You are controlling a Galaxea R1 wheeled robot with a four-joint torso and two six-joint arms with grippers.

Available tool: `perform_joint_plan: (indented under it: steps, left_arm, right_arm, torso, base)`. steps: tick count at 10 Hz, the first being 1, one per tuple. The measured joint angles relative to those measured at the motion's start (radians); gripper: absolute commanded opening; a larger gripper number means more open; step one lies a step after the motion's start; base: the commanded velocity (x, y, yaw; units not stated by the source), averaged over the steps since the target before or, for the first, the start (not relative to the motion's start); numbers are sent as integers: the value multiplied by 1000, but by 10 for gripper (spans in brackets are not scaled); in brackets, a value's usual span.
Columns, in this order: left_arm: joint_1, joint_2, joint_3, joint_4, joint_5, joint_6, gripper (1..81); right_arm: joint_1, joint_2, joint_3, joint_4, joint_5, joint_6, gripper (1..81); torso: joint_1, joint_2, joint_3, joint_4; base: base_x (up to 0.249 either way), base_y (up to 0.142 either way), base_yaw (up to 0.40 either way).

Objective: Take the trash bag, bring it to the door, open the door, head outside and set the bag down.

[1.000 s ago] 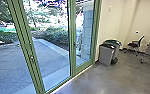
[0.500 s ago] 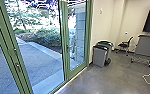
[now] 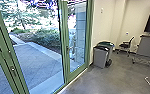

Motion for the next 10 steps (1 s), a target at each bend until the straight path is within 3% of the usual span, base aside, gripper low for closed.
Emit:
perform_joint_plan:
  steps: [10]
  left_arm:
    - [0, 3, -2, 0, 0, 0, 10]
  right_arm:
    - [0, 2, 0, -3, 0, 0, 811]
  torso:
    - [0, 0, 0, 0]
  base:
    - [173, -86, 0]
